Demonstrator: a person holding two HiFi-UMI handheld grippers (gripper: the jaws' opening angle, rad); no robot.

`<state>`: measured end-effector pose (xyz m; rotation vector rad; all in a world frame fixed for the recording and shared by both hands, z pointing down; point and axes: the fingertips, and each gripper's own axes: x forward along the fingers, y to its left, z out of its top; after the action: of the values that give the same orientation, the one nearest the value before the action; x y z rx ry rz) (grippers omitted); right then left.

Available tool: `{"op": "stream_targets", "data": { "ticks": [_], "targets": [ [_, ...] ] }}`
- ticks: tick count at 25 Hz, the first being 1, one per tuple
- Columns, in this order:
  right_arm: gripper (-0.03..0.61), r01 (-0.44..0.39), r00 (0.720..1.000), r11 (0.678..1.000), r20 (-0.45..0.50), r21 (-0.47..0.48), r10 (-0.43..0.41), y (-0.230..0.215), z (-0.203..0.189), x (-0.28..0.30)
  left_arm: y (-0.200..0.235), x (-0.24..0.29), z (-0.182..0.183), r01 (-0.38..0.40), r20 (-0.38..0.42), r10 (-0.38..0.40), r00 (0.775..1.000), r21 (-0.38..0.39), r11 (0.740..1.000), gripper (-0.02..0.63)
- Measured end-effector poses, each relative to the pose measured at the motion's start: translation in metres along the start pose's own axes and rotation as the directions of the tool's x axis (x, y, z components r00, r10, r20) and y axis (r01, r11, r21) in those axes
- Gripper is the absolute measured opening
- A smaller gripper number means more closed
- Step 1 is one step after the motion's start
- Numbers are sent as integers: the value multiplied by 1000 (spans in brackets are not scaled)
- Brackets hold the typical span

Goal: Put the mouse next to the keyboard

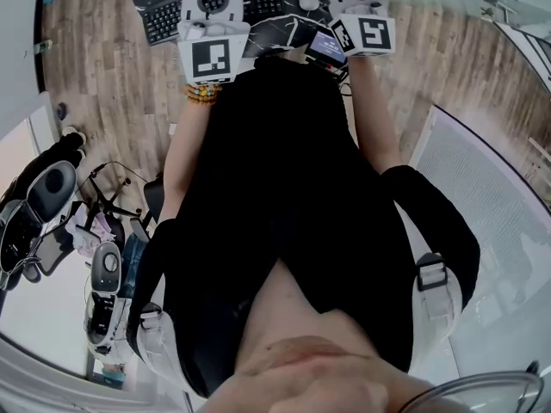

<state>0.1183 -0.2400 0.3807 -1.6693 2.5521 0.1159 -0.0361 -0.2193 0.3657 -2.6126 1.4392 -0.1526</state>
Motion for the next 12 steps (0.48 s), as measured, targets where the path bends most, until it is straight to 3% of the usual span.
{"op": "stream_targets", "data": {
  "ticks": [5,12],
  "targets": [
    [192,12,1000,1000,16,-13,-12,3,3,-4,-4,5,-2,10,-3,-10,1000,10,1000,14],
    [184,0,999,999,39,-44,2,9,17,-5,-2,10,0,18,11,-18,1000,15,1000,14]
  ]
}}
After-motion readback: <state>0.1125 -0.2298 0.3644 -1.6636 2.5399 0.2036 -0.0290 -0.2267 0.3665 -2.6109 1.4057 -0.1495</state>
